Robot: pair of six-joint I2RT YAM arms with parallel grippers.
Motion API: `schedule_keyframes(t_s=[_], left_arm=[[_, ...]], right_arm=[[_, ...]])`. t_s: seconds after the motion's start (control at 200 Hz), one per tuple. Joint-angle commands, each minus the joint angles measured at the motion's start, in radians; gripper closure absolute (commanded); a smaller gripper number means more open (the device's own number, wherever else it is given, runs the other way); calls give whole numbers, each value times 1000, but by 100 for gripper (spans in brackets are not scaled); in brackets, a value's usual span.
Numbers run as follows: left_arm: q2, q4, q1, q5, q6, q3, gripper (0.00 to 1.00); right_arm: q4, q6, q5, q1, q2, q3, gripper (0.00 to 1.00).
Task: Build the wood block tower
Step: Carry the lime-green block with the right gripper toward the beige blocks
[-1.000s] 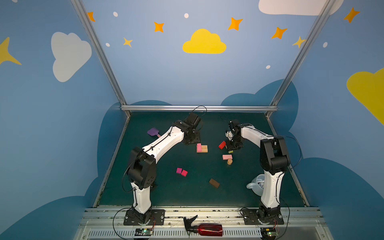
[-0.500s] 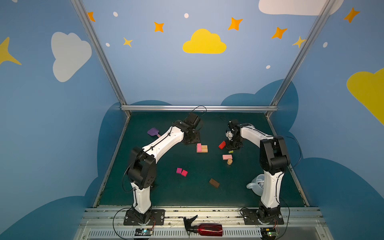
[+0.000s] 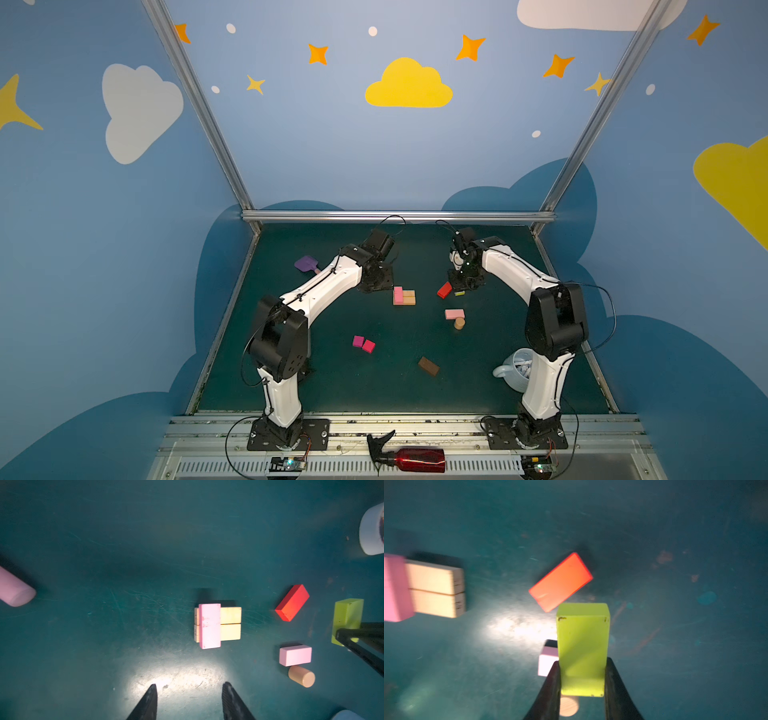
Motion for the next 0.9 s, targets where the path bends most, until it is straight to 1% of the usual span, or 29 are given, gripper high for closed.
schedule_keyframes(t_s=[0.0, 0.15, 0.391, 0.501, 0.631, 0.896], left_arm=[[-47, 24, 16, -11, -6, -34, 53], [-67, 50, 29, -1, -12, -78, 55], [-94, 72, 41, 13, -17, -122, 55], [-103, 68, 45, 13, -18, -130, 55], [-121, 79, 48, 16, -23, -145, 55], [-129, 92, 54, 21, -31, -165, 55]], right_arm=[[-51, 48, -8, 52, -22, 39, 99], [-45, 100, -35, 121, 10, 81, 96], [-69, 158, -58, 195, 123, 196, 96], [-78, 193, -44, 214, 164, 227, 95], [-47, 241, -72, 224, 185, 221, 96], [-10, 305, -87, 243, 222, 235, 94]])
